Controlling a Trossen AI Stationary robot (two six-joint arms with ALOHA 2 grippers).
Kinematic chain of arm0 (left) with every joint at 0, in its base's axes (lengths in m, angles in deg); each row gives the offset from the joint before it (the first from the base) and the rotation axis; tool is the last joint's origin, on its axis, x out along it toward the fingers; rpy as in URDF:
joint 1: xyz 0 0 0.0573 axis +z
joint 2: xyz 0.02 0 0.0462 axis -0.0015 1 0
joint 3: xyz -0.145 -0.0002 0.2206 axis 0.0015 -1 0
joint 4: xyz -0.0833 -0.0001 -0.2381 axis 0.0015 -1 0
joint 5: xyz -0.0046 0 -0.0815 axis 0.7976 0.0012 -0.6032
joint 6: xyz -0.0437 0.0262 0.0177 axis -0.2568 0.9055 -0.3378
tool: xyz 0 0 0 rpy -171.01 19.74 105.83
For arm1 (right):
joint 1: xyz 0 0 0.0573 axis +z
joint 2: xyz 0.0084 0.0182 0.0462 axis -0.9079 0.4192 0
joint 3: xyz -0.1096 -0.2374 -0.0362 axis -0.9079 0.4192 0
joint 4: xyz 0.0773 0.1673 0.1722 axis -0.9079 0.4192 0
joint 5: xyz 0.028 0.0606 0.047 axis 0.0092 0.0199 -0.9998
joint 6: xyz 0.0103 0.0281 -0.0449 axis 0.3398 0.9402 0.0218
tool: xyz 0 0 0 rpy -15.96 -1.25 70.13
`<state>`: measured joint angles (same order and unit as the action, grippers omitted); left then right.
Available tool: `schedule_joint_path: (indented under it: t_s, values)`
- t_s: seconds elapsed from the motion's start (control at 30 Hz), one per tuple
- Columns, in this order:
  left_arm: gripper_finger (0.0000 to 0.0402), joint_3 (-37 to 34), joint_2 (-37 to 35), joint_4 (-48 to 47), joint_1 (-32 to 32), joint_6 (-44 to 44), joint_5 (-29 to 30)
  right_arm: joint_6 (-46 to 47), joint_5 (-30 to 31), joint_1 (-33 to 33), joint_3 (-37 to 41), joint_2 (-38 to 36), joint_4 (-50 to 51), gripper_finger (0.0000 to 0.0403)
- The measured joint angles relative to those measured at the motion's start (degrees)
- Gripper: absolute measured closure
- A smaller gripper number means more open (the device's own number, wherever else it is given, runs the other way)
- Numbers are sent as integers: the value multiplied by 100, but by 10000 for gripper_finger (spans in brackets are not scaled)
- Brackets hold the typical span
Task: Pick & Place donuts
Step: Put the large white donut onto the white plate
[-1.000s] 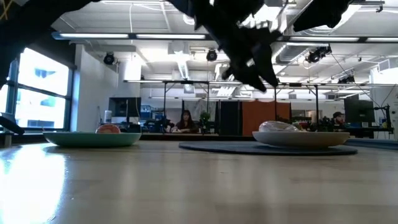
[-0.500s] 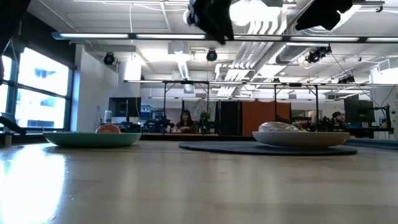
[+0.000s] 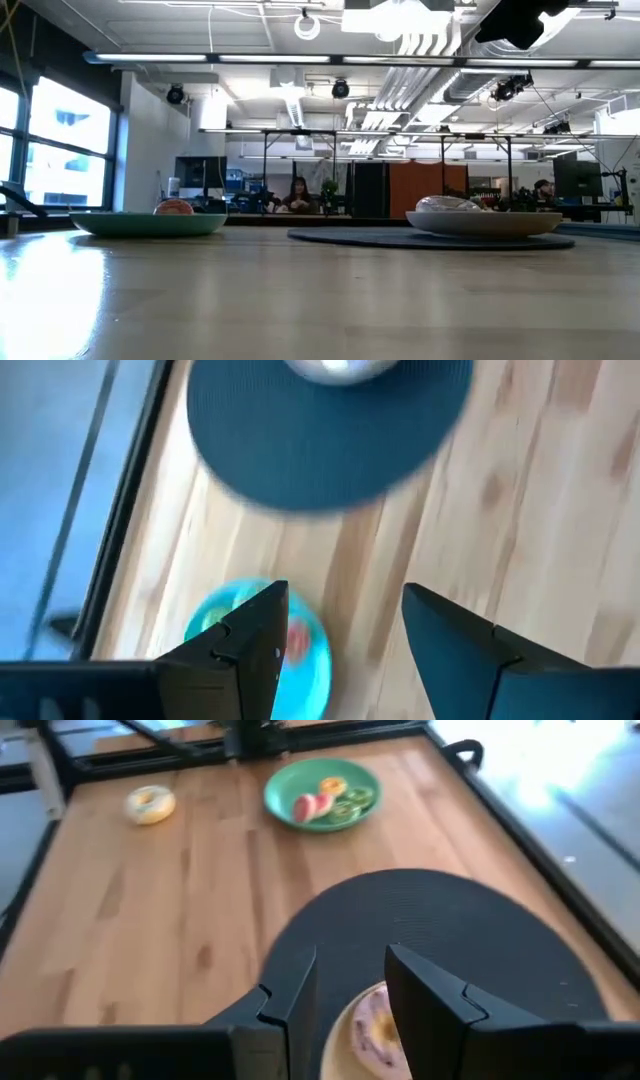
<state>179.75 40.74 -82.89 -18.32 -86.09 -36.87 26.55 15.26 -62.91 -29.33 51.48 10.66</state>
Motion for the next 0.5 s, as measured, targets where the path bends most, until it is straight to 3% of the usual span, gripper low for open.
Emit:
schedule_joint_path:
  t_s: [0.27, 0.5]
  values:
    - [208, -878, 10, -300, -926, -492, -115, 123, -193, 0, 0, 810, -107, 286]
    - [208, -2366, 9, -307, -1453, -1500, -1011, -325, -873, 29, 0, 1935, -1463, 286]
